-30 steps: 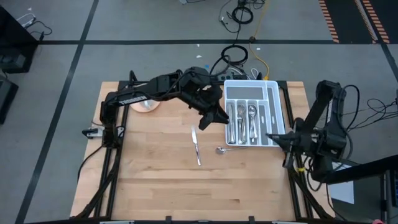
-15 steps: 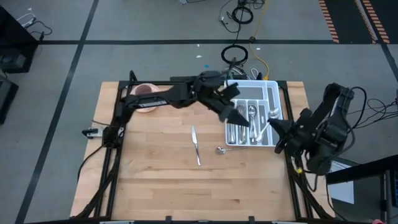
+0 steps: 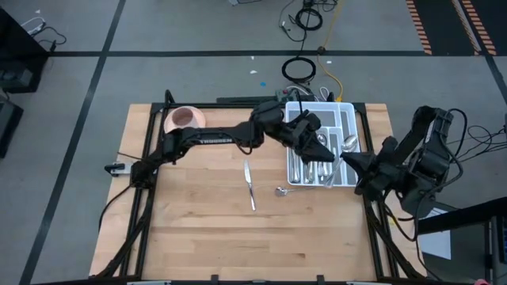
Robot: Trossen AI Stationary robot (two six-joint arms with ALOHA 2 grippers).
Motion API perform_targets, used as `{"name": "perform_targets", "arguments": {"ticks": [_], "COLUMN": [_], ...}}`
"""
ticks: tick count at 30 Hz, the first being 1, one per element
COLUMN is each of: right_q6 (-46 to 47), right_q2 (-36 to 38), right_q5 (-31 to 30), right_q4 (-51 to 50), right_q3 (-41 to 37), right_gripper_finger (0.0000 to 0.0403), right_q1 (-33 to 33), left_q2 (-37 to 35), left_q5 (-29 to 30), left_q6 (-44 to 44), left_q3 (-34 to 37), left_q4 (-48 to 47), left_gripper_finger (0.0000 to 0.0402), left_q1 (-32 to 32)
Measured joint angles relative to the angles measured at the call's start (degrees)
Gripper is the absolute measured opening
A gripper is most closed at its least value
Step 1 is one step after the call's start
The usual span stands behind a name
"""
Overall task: Sort silverware
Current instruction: Put the silver spoon into the white cutlery tray
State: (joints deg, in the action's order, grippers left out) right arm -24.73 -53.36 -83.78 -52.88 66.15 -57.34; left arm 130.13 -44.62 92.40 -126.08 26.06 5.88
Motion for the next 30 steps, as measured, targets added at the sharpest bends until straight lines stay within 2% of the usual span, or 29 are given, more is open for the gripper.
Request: {"name": "perform_targets", "arguments": {"ticks": [6,8,13,27,30], "right_q6": [-1.6,-2.1,-1.8,-0.3,1.5], "right_q2": [0.0,0.0,0.0,0.1,0.1], "right_q5": [0.2,0.4,1.7,1.7,3.3], "right_q4": [2.5,2.7,2.7,2.2,1.3], "right_q3": [0.0,0.0,0.0,0.0,0.0], "right_gripper_finger": [0.0000,0.0000,0.0000,0.0000,0.0000], "right_q1": [-0.2,-0.3,-0.3,-0.3,-0.2], "left_q2": [0.0,0.0,0.0,0.0,0.0], "left_q5": [-5.2,-5.1,-2.0,-1.3,-0.6], "left_q6": [-7.4,-8.1,-8.8,-7.2,-7.2], "left_q3": [0.0,0.0,0.0,0.0,0.0], "left_q4": [-12.1,-13.9,-12.2,-9.8,-8.6], "left_gripper_finger": [0.0116,0.0116,0.0116,0.0116,0.0116], "left_q1": [0.6,1.0,1.2,-1.6,-2.0]}}
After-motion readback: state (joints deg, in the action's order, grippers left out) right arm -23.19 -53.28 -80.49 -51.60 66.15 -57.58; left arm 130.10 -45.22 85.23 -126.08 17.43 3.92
